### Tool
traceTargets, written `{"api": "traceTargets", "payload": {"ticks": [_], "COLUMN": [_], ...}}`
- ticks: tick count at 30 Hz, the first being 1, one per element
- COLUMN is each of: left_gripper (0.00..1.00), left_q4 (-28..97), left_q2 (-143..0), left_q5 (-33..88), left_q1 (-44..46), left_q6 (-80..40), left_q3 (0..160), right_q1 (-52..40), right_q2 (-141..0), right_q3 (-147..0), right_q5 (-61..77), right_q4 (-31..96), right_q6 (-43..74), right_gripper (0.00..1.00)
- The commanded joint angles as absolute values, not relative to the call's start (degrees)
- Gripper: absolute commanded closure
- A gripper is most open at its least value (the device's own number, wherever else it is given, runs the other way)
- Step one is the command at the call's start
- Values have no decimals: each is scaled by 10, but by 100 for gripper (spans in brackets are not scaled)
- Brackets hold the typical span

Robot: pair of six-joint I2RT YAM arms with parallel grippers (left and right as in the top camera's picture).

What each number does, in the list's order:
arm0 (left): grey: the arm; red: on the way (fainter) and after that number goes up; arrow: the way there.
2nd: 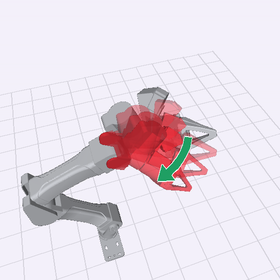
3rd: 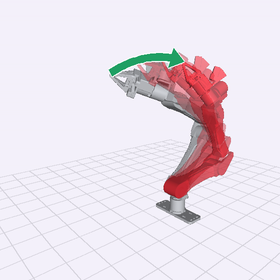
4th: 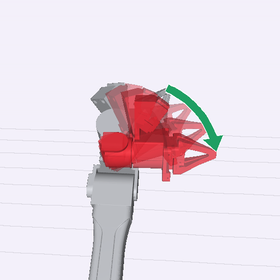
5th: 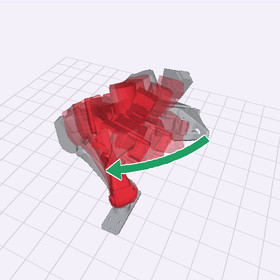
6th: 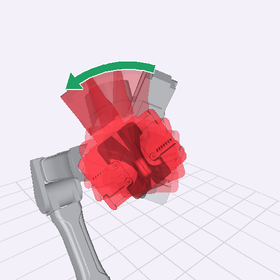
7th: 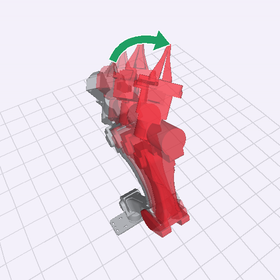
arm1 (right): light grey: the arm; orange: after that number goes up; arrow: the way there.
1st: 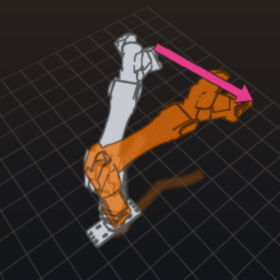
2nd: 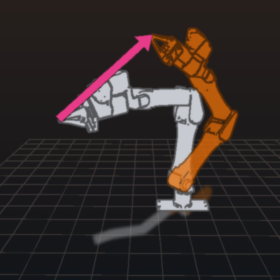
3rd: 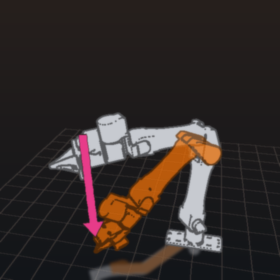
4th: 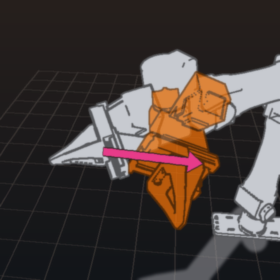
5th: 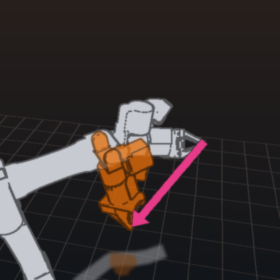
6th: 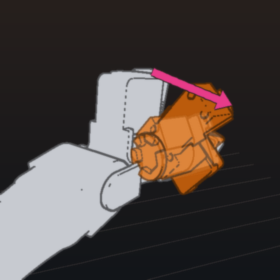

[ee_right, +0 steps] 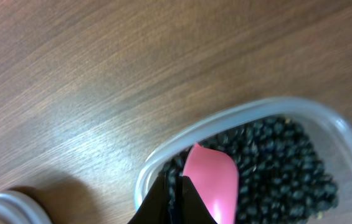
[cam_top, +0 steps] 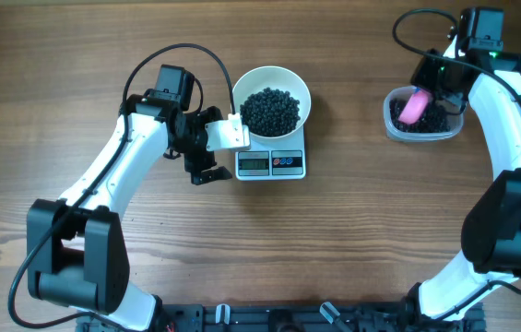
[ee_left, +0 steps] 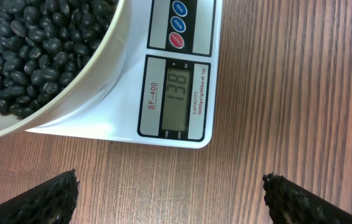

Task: Scoop item into bowl and weigh 150g on scale
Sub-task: 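Push the pink scoop into the beans and lift it filled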

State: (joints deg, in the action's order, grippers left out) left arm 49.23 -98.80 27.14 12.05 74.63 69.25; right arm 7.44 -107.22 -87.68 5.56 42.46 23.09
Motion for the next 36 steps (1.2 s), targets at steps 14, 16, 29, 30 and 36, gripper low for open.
{"api": "traceTargets", "payload": {"ticks": [14, 16, 29, 30, 36], "left_gripper": [0, 0, 0, 0, 0], "left_q4": [492, 493, 492, 492, 492], "left_q2": [-984, -984, -984, -984, -984], "left_q5": [285, 285, 285, 285, 285], "left_q1": [121, 121, 121, 121, 121], "left_q6": [741, 741, 741, 741, 741], "left_q3": [688, 688, 688, 688, 688], "right_q1": [105, 115, 201, 207, 230], "right_q2": [-1082, -1082, -1082, -1082, -1081], "right_q3": [-885, -885, -885, -885, -885], "right_q5": [187, 187, 333, 342, 371], "right_q4": [513, 508, 474, 475, 516], "right_q6": [137, 144, 135, 135, 76], "right_gripper": [96, 96, 96, 96, 96]}}
